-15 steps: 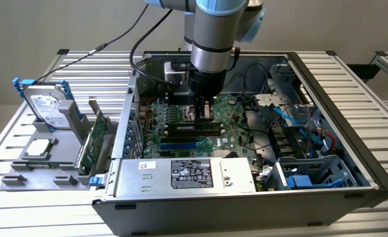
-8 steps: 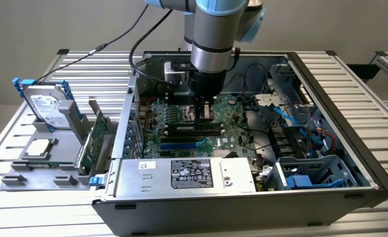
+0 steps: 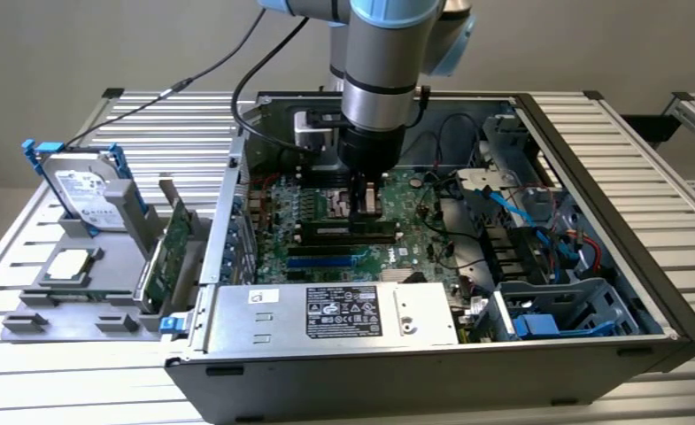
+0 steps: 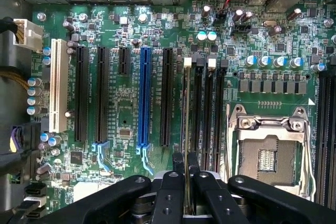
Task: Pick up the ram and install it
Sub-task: 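Insert the ram into the slot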
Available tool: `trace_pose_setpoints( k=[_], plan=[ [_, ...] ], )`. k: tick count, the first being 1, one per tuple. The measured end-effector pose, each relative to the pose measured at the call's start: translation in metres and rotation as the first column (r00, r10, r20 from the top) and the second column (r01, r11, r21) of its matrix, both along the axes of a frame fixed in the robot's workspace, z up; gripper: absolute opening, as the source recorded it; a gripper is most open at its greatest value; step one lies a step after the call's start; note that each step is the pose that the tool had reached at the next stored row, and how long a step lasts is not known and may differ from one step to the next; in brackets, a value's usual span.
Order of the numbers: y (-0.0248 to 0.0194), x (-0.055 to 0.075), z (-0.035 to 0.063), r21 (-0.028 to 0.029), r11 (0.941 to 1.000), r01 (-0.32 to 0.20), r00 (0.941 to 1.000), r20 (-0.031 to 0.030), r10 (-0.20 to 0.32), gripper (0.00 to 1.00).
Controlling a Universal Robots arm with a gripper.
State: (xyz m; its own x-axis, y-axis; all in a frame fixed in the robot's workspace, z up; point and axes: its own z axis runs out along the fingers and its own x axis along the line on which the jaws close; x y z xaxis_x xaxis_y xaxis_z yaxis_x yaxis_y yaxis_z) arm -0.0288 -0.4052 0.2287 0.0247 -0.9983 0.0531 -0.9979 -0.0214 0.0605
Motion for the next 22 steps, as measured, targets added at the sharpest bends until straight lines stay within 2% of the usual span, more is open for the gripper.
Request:
trace_pose_setpoints(
  k=[12,22],
  plan=[
    [0.0017,-0.0001,-0.0006,-0.0039,1.0000,0.007,1.0000,0.0009,-0.007,0.14],
    [0.0025,-0.0009,-0.0019,-0.0104,0.9999,0.008,1.0000,0.0010,-0.008,0.14]
  ],
)
